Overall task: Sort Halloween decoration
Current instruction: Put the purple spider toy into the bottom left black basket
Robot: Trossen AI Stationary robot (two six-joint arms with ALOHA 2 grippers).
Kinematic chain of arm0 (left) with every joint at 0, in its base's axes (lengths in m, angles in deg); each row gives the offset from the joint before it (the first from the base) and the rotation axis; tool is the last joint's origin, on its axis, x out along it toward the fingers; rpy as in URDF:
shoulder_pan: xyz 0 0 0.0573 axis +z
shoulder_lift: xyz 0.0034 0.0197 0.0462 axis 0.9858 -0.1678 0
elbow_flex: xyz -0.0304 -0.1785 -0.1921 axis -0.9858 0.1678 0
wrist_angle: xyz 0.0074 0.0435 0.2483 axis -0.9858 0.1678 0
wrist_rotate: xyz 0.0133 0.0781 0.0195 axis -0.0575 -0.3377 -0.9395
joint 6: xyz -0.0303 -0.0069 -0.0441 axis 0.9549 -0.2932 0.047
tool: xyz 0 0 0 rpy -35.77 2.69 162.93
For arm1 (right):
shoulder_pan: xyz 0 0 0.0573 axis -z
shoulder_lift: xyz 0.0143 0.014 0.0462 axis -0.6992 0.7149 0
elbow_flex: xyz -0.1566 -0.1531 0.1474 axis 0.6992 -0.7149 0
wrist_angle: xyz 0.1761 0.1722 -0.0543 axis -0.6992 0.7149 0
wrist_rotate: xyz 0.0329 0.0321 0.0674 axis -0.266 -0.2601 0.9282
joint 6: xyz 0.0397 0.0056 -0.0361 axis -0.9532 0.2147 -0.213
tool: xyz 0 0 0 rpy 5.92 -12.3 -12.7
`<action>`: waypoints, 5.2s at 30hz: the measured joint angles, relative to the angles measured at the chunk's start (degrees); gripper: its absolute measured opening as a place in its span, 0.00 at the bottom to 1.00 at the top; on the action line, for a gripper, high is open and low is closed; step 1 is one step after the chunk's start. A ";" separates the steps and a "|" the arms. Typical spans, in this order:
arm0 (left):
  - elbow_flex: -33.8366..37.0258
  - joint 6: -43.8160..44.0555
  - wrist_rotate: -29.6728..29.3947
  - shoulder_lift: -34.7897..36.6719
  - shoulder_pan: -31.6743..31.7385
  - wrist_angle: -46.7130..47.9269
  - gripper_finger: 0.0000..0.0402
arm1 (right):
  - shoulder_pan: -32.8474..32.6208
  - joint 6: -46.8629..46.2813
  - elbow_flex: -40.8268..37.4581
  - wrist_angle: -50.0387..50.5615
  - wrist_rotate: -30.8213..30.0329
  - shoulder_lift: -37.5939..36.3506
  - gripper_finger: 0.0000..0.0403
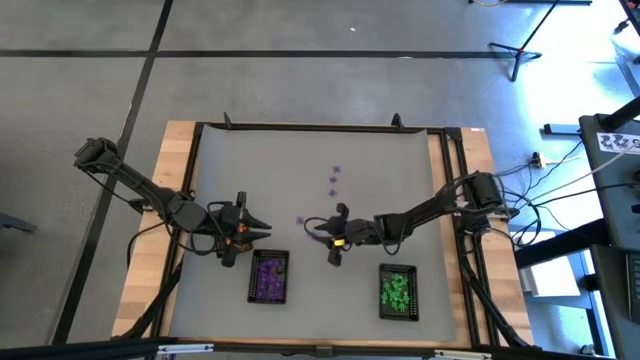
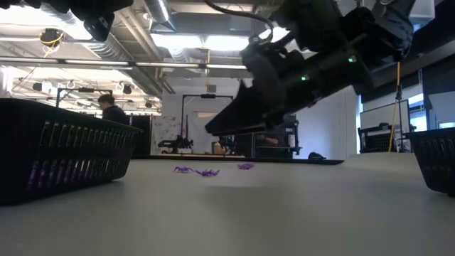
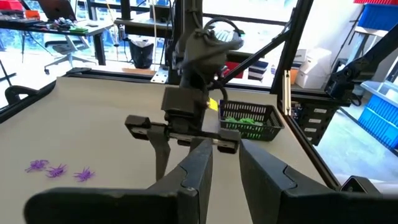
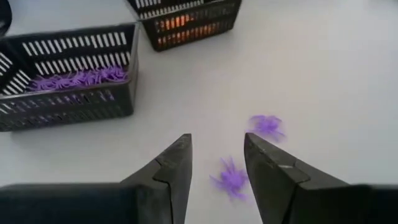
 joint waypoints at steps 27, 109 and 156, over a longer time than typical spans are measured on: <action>-0.01 0.00 0.01 -0.02 0.00 -0.03 0.19 | 3.73 -2.01 17.26 33.26 2.07 7.36 0.35; 0.00 0.00 0.02 -0.02 0.00 -0.04 0.19 | 12.58 5.11 18.75 20.70 15.14 8.38 0.33; 0.01 0.00 0.02 0.00 0.00 0.18 0.19 | 10.14 7.08 18.65 17.41 18.67 9.10 0.04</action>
